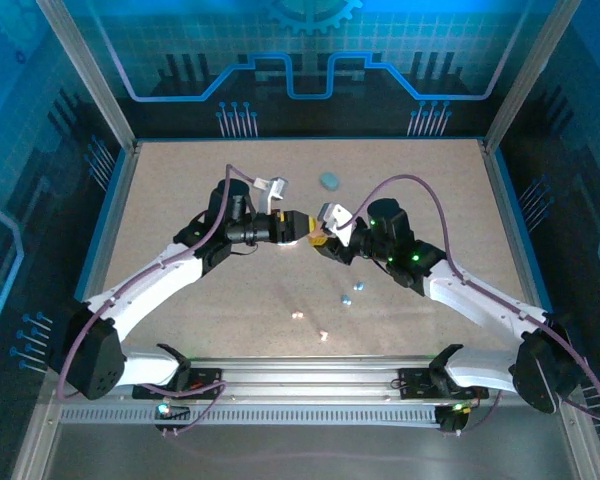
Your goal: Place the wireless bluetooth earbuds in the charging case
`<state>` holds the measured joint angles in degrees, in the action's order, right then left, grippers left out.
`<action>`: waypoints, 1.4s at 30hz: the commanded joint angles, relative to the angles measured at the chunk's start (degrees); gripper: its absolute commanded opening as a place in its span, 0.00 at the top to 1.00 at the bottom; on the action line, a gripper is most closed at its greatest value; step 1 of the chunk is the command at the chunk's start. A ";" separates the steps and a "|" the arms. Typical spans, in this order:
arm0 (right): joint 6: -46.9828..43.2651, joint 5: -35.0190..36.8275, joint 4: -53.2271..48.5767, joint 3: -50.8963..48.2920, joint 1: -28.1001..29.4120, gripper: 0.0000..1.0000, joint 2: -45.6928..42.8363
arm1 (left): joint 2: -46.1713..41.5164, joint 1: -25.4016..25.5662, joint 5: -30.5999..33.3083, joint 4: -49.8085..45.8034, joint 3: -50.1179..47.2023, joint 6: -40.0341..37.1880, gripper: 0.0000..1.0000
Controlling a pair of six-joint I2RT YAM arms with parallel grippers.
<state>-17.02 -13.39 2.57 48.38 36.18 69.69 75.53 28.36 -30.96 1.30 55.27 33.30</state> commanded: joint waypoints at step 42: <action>9.99 -15.00 27.77 -4.16 -9.69 0.47 -0.70 | -3.46 0.08 2.11 25.00 -7.45 28.06 0.83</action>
<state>-8.12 -29.19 26.13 42.87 27.31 69.52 73.65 28.45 -29.19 25.23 48.58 61.21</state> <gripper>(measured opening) 0.533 0.248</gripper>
